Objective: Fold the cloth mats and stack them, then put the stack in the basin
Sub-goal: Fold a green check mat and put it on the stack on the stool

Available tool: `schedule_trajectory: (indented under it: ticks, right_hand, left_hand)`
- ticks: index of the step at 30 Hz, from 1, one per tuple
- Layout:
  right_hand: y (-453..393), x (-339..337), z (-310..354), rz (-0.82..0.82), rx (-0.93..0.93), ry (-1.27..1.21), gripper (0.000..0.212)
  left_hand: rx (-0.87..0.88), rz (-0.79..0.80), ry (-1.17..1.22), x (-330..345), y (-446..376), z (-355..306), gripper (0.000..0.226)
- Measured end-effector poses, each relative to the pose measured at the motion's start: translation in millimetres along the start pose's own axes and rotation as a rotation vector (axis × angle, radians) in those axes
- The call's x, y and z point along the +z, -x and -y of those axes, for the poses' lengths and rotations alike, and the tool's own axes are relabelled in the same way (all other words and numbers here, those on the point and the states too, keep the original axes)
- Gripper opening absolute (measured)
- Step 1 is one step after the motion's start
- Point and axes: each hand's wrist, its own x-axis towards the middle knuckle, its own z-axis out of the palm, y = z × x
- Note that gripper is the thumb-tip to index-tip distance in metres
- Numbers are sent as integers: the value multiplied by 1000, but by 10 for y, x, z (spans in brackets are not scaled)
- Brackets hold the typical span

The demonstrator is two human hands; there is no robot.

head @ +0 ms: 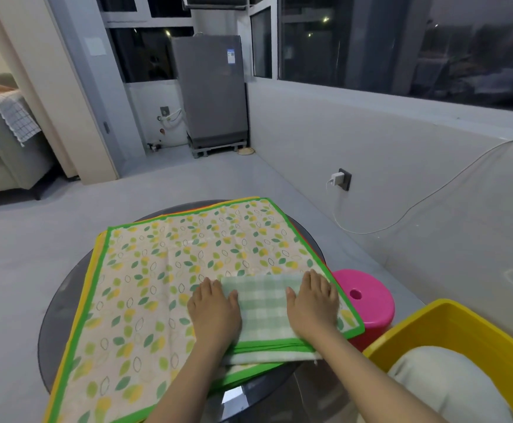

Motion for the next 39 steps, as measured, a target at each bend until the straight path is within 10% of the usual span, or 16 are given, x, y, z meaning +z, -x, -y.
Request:
schedule_trajectory:
  ticks: [9, 25, 39]
  right_hand:
    - [-67, -157, -82, -159, 150, -580, 23]
    - [-345, -1412, -981, -417, 70, -1167, 8]
    - [-959, -1218, -2380, -366, 249, -1404, 14]
  left_hand:
    - [-267, -37, 741, -275, -58, -20, 19]
    - [-92, 64, 1376, -776, -139, -1439, 21]
    - [-113, 167, 1349, 558, -398, -2778, 22]
